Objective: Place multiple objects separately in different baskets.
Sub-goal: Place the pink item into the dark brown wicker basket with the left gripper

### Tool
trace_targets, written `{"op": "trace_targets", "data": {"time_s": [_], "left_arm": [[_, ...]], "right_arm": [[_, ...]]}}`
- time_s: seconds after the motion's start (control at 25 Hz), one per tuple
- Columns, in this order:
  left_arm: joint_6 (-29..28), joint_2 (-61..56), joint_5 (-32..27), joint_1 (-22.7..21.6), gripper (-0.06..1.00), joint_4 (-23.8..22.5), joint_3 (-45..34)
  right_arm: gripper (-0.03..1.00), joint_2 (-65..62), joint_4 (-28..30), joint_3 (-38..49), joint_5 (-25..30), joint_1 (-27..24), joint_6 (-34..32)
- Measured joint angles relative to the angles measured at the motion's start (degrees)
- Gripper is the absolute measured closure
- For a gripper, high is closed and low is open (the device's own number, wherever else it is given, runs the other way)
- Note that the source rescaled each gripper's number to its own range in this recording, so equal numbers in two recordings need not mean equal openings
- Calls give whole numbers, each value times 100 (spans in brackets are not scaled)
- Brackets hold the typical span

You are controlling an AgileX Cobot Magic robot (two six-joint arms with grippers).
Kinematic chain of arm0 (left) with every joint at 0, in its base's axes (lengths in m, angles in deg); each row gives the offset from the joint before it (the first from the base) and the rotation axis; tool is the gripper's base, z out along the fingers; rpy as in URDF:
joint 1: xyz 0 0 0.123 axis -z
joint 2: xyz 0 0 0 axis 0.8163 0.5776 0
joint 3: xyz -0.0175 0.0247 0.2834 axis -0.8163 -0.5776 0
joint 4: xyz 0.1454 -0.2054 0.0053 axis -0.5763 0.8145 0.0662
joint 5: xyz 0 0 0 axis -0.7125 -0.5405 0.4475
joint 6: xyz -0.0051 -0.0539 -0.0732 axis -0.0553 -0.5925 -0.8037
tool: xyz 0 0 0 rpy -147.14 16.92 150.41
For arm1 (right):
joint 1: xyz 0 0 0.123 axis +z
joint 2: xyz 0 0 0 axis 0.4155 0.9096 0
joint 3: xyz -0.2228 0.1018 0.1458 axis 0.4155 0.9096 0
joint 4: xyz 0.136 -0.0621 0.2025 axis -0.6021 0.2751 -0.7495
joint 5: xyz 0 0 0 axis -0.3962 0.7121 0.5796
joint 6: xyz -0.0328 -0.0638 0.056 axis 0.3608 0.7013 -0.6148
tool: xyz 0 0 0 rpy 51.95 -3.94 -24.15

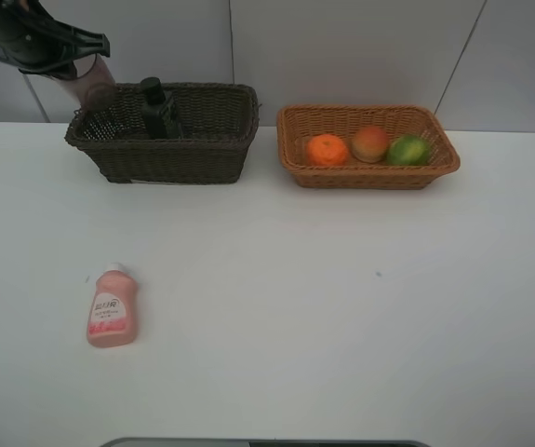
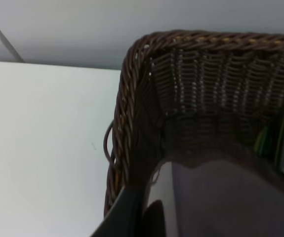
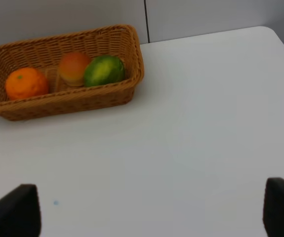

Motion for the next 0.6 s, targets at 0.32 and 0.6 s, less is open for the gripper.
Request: {"op": "trace_targets", "data": {"time_s": [0.32,0.6], "left_arm": [[13,556,769,-13,94,0,2],[13,920,828,-13,94,0,2]], "right_arm": [[-3,0,0,0,0,0,0],[-3,0,0,0,0,0,0]]}}
